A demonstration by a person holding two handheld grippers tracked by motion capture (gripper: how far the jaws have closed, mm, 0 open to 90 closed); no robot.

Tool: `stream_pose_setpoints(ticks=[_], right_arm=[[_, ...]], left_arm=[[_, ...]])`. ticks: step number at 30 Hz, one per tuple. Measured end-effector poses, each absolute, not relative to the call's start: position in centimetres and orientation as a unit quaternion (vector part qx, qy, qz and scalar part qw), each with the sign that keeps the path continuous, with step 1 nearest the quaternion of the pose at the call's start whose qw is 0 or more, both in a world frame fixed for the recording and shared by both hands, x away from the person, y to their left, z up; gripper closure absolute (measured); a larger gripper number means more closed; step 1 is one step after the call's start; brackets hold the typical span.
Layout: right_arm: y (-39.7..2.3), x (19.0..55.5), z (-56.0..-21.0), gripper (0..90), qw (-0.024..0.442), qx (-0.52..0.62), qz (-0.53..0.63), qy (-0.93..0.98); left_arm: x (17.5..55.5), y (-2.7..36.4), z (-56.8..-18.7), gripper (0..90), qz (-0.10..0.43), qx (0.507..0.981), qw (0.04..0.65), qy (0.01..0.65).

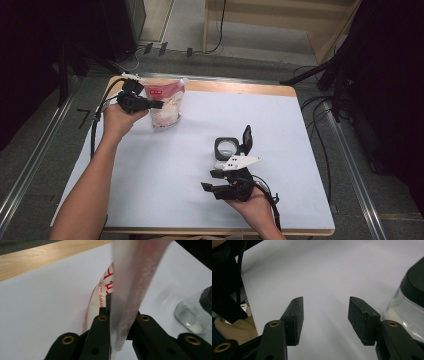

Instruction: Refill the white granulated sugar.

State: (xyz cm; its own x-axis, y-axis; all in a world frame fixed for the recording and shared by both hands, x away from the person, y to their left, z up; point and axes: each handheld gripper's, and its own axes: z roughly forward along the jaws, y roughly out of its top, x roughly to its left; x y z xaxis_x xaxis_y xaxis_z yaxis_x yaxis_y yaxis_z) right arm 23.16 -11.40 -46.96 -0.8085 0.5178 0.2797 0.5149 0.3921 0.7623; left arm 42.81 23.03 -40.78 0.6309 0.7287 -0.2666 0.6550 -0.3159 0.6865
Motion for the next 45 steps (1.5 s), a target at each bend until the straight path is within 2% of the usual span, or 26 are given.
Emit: stream_pose_setpoints(ticks=[3,7,14,18,25,31,45], right_arm=[[-10.8,23.2,-46.7,46.7,0.000,0.301,0.462,0.834],[-10.2,23.3,-46.3,45.6,0.006,0.294,0.462,0.836],[-9.0,24.0,-46.2,45.1,-0.004,0.302,0.467,0.831],[-8.3,24.4,-45.9,44.7,-0.002,0.297,0.473,0.830],[-7.1,24.6,-46.2,44.6,0.007,0.285,0.474,0.833],[-7.0,24.6,-46.7,46.4,0.004,0.284,0.470,0.835],[-6.1,24.2,-47.9,47.3,0.010,0.274,0.470,0.839]], left_arm=[[42.8,23.0,-40.6,90.0,0.034,0.797,0.404,0.447],[42.3,22.9,-39.8,90.0,0.044,0.799,0.408,0.439],[41.2,23.1,-37.9,90.0,0.020,0.794,0.435,0.424],[40.3,22.6,-36.9,90.0,0.024,0.806,0.425,0.411],[39.1,22.0,-36.3,90.0,-0.008,0.819,0.413,0.400],[37.8,21.7,-36.1,90.0,-0.015,0.821,0.412,0.396],[33.9,20.9,-33.9,90.0,-0.004,0.830,0.406,0.382]])
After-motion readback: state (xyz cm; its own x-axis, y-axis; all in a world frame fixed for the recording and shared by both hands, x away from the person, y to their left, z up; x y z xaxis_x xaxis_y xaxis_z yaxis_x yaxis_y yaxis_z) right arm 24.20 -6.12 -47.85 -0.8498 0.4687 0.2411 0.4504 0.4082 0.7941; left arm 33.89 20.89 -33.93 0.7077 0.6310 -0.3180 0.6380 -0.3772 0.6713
